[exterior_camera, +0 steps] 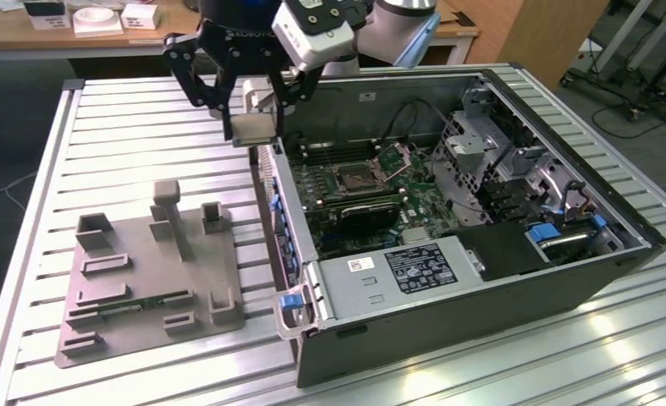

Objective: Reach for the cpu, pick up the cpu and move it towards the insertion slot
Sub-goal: 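Pick up the cpu and move it towards the insertion slot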

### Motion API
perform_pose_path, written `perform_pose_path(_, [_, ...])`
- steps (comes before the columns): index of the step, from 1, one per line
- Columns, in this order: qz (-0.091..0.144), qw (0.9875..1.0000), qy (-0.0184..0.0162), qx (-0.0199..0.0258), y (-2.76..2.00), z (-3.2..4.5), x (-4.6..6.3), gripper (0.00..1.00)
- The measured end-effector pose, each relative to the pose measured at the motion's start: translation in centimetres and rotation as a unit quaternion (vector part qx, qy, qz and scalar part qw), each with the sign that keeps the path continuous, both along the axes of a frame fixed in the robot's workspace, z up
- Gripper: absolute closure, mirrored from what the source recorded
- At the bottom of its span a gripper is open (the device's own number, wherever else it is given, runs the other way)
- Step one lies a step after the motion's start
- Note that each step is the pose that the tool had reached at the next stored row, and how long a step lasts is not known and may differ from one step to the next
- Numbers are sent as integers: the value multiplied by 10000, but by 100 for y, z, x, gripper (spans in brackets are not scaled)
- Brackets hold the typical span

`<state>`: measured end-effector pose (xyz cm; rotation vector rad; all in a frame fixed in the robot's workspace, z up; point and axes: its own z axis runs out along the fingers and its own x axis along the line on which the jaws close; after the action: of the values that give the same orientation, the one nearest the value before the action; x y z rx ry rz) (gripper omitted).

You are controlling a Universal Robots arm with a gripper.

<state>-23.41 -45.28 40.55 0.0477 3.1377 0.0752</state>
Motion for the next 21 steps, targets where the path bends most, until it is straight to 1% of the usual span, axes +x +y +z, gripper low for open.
perform_pose_path(4, [0, 10000, 0, 1, 8, -1, 51, 45])
perform_pose_path(6, [-1, 10000, 0, 0, 33, -2, 61, 45])
perform_pose_path(11, [0, 10000, -2, 1, 139, -8, 66, 45])
perform_pose_path(15, [0, 10000, -7, 1, 193, -9, 66, 45])
perform_pose_path(17, [0, 10000, -9, 0, 231, -8, 66, 45])
perform_pose_path(19, [0, 10000, -12, 0, 278, -9, 66, 45])
perform_pose_path(21, [0, 10000, -13, 0, 341, -11, 65, 45])
